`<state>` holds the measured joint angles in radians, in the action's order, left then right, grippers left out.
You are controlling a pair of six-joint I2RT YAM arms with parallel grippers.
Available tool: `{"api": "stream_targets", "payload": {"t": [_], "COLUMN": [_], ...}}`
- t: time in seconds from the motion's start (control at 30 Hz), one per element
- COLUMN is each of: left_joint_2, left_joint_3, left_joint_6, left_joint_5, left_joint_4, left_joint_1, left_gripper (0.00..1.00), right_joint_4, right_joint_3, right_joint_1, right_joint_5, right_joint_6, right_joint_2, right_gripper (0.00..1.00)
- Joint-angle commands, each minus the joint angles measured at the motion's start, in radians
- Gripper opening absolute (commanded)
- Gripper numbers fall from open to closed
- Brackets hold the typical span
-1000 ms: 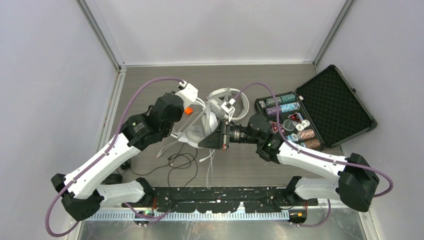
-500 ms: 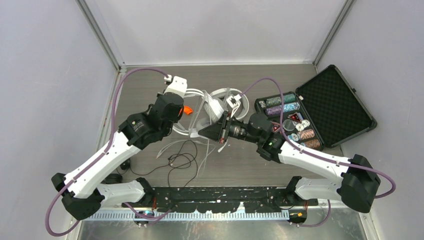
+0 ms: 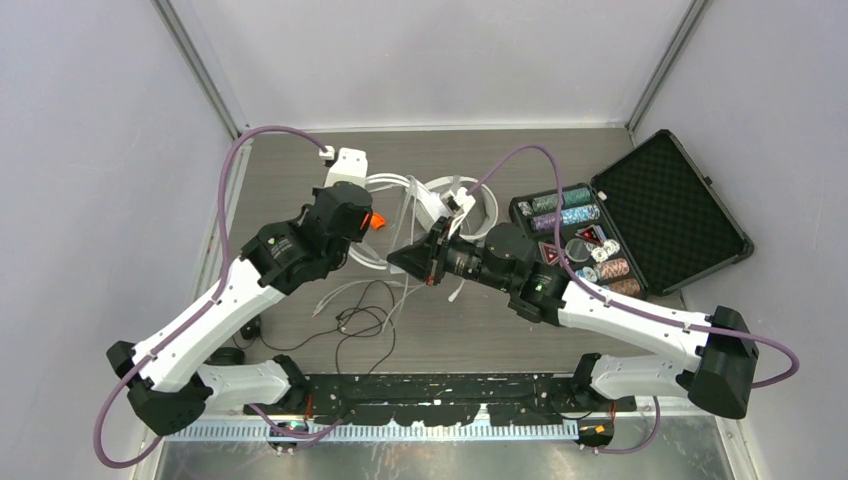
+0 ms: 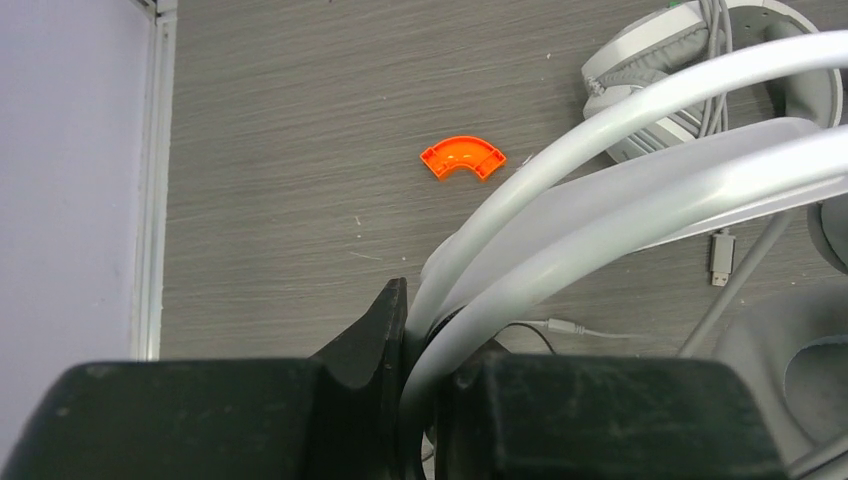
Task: Wrap the headphones
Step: Wrap the headphones cable around the headphones.
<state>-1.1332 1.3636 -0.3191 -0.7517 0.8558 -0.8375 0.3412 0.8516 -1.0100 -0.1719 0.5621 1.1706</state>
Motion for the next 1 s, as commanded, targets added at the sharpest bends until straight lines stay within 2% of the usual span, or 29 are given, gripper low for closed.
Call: {"api": "stream_targets", "payload": {"t": [0.0, 0.2, 0.63, 0.77, 0.97], "left_joint_2": [0.003, -0.018, -0.033, -0.024, -0.011], "left_joint_3": [0.049, 0.052, 0.020, 0.045, 0.109], "left_joint_6": [-0.161, -0.182, -0.236, -0.284, -0.331], "left_joint_5": [-0.057, -0.049, -0.046, -0.018, 0.038], "left_joint_4": [-0.172, -0.176, -0.197, -0.181, -0.161], "left_joint_1": [0.006, 0.006, 0.006, 0.006, 0.006], "left_gripper": [0.00, 0.00, 0.00, 0.00, 0.00], "right_joint_4": [-0.116, -0.142, -0.196, -0.180, -0.123], "right_joint_3": [0.073, 0.083, 0.138, 0.102, 0.046], "right_joint_1": [-0.057, -0.064, -0.101, -0.102, -0.101], "right_joint_5": [0.061, 0.105, 0.091, 0.115, 0.154], "right_joint_6": [-0.127, -0.142, -0.193, -0.253, -0.374], "right_joint_2": [0.020, 0.023, 0.043, 0.034, -0.009], "right_gripper": [0.01, 0.01, 0.01, 0.11, 0.18]}}
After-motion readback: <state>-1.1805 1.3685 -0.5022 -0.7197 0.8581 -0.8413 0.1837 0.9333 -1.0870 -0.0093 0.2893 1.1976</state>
